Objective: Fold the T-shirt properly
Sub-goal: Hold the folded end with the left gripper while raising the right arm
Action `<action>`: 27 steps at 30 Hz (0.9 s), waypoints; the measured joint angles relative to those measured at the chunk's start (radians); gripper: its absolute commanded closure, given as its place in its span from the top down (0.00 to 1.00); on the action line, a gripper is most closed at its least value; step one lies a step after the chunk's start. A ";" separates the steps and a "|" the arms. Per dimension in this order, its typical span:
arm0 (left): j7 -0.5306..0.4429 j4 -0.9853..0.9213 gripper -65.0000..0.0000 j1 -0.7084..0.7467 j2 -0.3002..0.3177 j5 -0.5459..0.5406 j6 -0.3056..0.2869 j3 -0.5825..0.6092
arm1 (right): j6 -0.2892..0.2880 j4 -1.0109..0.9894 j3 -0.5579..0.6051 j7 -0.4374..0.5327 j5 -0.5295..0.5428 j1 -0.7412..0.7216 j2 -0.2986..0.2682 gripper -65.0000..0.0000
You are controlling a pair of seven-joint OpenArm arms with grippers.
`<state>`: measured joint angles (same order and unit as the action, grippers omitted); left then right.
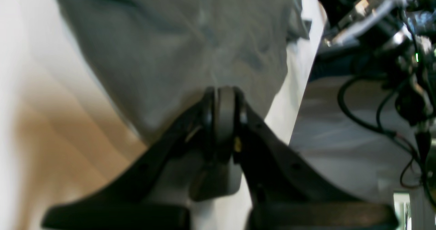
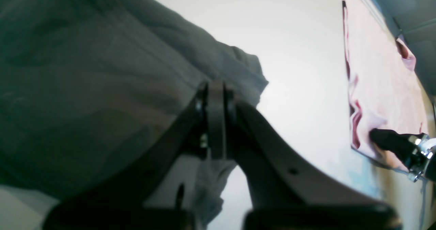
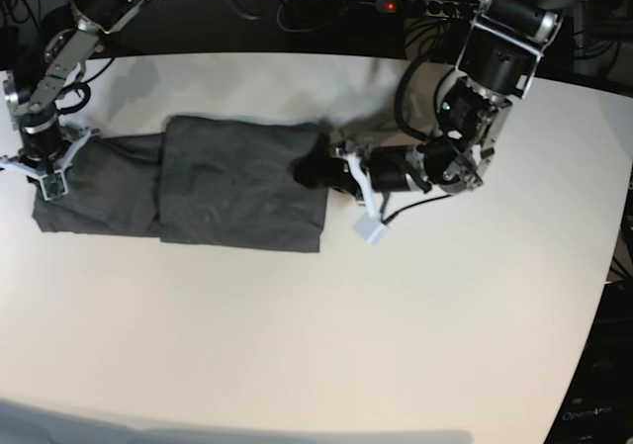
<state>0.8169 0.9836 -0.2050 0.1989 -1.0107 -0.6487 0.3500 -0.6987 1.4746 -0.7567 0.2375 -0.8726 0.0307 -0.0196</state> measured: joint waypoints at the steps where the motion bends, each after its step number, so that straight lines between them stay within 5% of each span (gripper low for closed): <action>1: 0.009 0.000 0.03 -0.001 0.000 0.000 -0.001 0.000 | 0.000 0.000 0.000 0.002 0.000 0.000 0.002 0.01; 18: 0.024 -0.002 0.03 -0.008 0.003 0.000 -0.006 -0.001 | 0.001 0.000 -0.107 -0.013 0.008 -0.093 0.008 0.00; 27: 0.035 -0.002 0.03 0.000 0.003 0.000 -0.006 -0.074 | 0.001 0.000 -0.101 -0.248 0.099 -0.152 0.016 0.01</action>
<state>0.8524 0.9817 -0.2047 0.2024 -1.0107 -0.6544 0.2760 -0.6979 1.4746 -0.8574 -0.0101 -0.7734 -0.1215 -0.0036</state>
